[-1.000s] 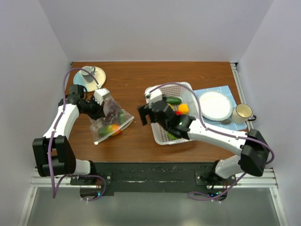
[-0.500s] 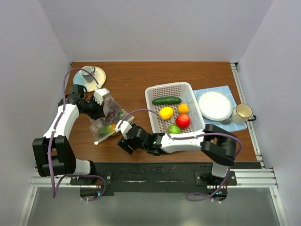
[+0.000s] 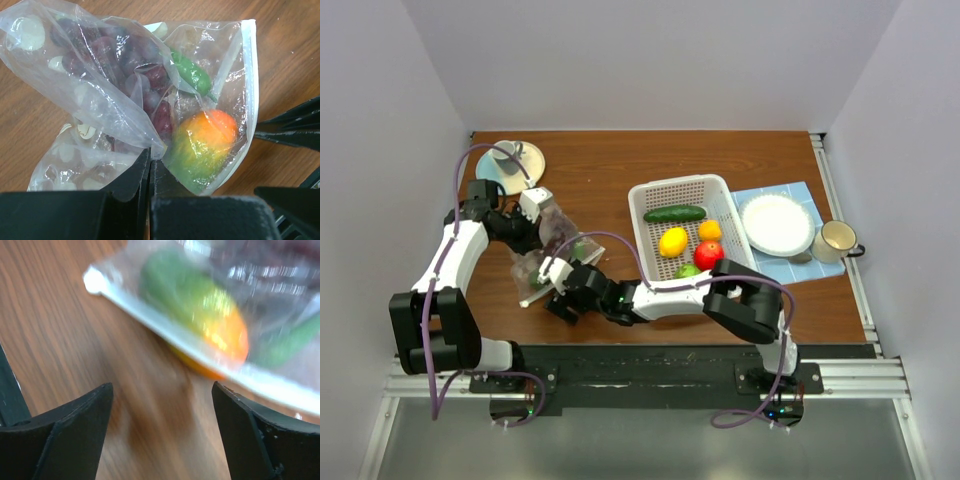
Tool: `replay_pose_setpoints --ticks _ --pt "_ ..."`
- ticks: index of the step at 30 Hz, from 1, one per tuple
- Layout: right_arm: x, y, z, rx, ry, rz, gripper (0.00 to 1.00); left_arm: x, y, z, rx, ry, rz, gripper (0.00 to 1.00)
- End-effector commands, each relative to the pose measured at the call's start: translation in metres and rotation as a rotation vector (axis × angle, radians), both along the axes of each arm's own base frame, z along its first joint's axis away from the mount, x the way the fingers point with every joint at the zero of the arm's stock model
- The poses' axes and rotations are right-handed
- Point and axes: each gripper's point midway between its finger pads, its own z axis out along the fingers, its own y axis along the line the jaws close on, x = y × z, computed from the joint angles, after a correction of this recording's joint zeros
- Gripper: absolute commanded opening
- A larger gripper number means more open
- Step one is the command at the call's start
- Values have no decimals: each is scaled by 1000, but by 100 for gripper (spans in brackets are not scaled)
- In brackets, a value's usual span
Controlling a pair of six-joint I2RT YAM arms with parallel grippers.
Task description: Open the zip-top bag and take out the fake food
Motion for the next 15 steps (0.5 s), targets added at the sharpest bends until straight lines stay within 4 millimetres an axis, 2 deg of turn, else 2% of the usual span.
replay_pose_setpoints --ticks 1,3,5,6,15 --pt "15 25 31 82 -59 17 86 11 -3 7 -17 -37 -11 0" --pt "22 25 24 63 -62 5 89 11 -2 7 -12 -41 -14 0" --pt "29 28 26 64 -73 -4 91 10 -2 7 -6 -43 -16 0" --pt "36 25 18 43 -65 -16 91 11 -1 8 -5 -46 -16 0" --pt "62 19 30 57 -98 -67 94 12 -1 2 -7 -26 -19 0"
